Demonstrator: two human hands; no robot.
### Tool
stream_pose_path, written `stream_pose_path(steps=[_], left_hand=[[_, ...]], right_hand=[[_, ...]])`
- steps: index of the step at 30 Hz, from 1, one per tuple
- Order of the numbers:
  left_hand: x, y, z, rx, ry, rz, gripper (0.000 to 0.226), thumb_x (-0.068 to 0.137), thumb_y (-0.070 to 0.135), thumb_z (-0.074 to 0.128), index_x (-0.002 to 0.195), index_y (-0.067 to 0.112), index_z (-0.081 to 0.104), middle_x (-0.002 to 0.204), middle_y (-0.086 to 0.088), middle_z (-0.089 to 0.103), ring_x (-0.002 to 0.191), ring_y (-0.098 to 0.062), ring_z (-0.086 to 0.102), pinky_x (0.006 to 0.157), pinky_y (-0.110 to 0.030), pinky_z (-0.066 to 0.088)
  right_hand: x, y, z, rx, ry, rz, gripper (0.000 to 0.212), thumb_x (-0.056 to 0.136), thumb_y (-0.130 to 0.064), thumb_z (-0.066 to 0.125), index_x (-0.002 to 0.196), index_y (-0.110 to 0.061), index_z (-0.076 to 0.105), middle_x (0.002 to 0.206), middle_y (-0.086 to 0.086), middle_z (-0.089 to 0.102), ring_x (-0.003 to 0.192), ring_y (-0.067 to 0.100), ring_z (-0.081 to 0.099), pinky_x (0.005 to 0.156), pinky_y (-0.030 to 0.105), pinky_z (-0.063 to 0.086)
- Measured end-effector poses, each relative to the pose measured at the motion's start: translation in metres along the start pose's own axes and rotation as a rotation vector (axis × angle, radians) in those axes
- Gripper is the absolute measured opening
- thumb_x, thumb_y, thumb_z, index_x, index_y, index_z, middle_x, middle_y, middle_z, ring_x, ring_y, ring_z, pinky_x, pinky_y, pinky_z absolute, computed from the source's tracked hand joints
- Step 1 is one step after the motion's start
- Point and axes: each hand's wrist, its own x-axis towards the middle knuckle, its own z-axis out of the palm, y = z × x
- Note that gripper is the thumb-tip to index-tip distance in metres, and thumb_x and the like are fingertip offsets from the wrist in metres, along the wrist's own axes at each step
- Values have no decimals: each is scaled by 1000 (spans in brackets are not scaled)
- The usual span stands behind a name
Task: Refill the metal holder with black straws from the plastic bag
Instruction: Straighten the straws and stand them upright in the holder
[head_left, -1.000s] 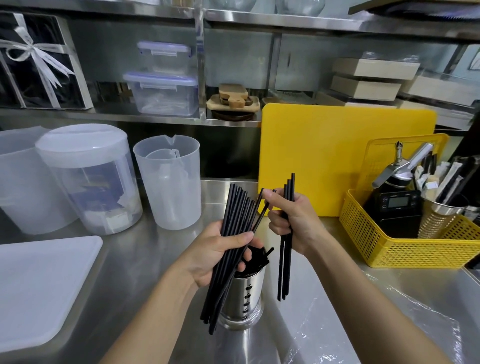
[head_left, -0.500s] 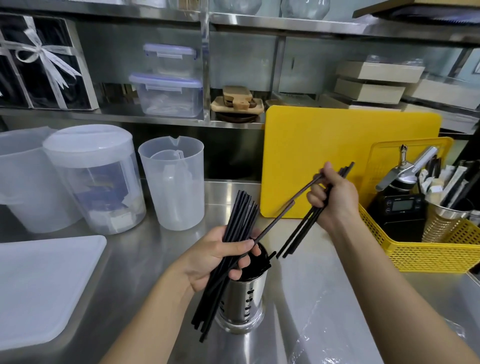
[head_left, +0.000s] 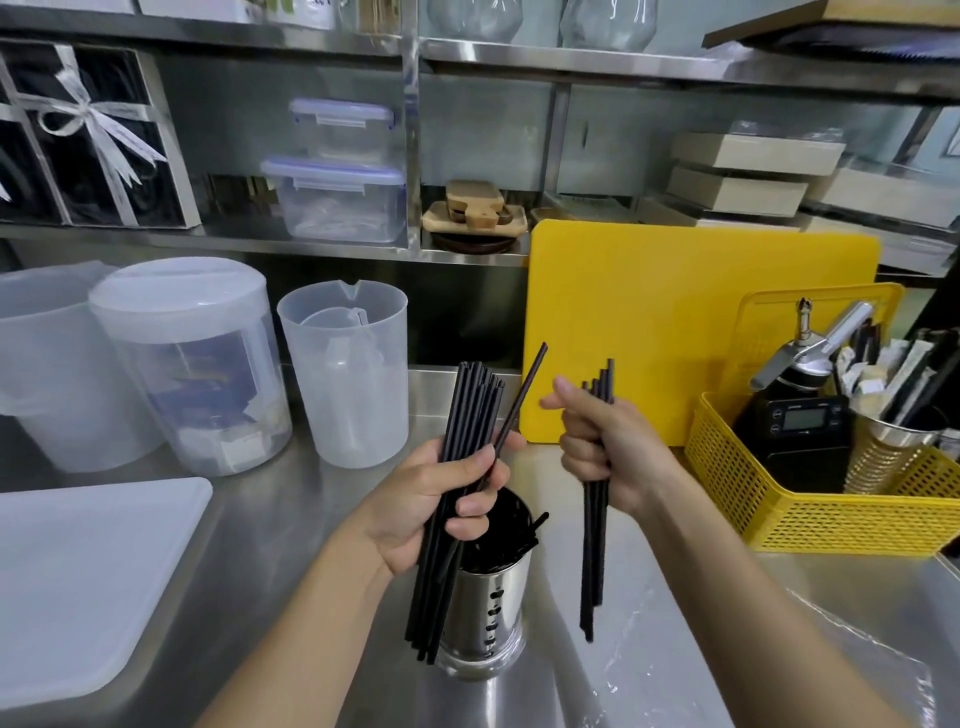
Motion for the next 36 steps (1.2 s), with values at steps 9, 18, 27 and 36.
stream_pose_path(steps=[9,18,27,36], left_hand=[[-2,2,6,78,47,-15,20,83,11,56,100,1,55,75,-12,68,48,-9,53,38,-17,41],[-5,3,5,93,-14,-42,29,84,11,52,110,3,59,101,-17,71,66,-15,66,52,-25,54],[-5,-2,2,24,1,-48,30,81,12,56,109,2,57,100,-17,70,61,-15,63,46,-25,50],[-4,-4,1,-23,-44,-72,26,81,7,54,105,4,65,94,-16,69,56,-12,56,43,-20,45]], right_hand=[[-5,6,38,-236,-89,-62,27,79,-11,68,56,-14,55,37,-6,42,30,7,22,36,20,10],[-8,8,32,-193,-82,-48,24,79,-12,68,59,-12,56,43,-1,54,29,7,31,32,17,15],[-7,14,32,-146,-39,-33,21,79,-8,66,62,-10,53,43,1,46,27,6,31,30,13,17],[-7,16,28,-117,-51,-61,24,76,-24,69,73,-6,55,46,1,47,30,7,24,32,16,14]])
